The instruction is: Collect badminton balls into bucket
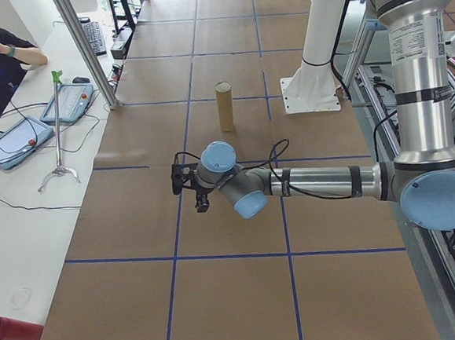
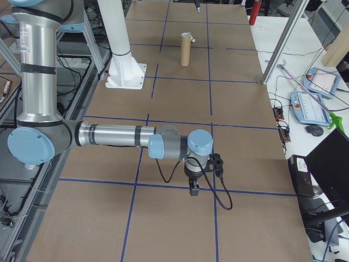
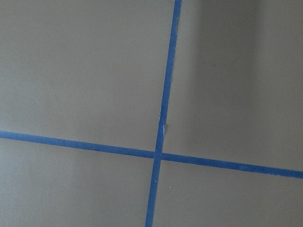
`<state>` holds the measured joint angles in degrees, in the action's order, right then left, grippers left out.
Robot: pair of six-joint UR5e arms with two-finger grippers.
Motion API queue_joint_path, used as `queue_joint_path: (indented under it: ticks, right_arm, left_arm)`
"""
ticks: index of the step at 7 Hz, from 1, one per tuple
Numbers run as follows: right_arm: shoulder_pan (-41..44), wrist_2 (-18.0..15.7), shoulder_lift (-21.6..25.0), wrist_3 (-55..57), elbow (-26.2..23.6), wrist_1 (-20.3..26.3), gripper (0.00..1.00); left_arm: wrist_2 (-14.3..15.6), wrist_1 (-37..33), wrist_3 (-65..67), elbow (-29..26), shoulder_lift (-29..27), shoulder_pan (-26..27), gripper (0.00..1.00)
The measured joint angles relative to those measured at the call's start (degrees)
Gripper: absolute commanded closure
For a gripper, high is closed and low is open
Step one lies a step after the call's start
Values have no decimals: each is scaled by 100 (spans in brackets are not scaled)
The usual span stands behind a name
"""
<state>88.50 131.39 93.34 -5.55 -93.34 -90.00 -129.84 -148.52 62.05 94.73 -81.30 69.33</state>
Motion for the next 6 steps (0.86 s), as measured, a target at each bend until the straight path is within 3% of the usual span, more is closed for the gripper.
queue_joint_path:
  ticks: [2, 4, 6]
  right_arm:
    - [0, 0, 0, -2, 0, 0, 0]
    - [0, 0, 0, -5, 0, 0, 0]
    - [0, 0, 0, 1, 0, 0, 0]
  left_arm:
    - [853, -1533, 2422, -172, 185, -987, 0]
    - [1791, -2079, 3943, -204, 238, -1878, 0]
    - [2538, -2261, 4931, -235, 276, -2601, 0]
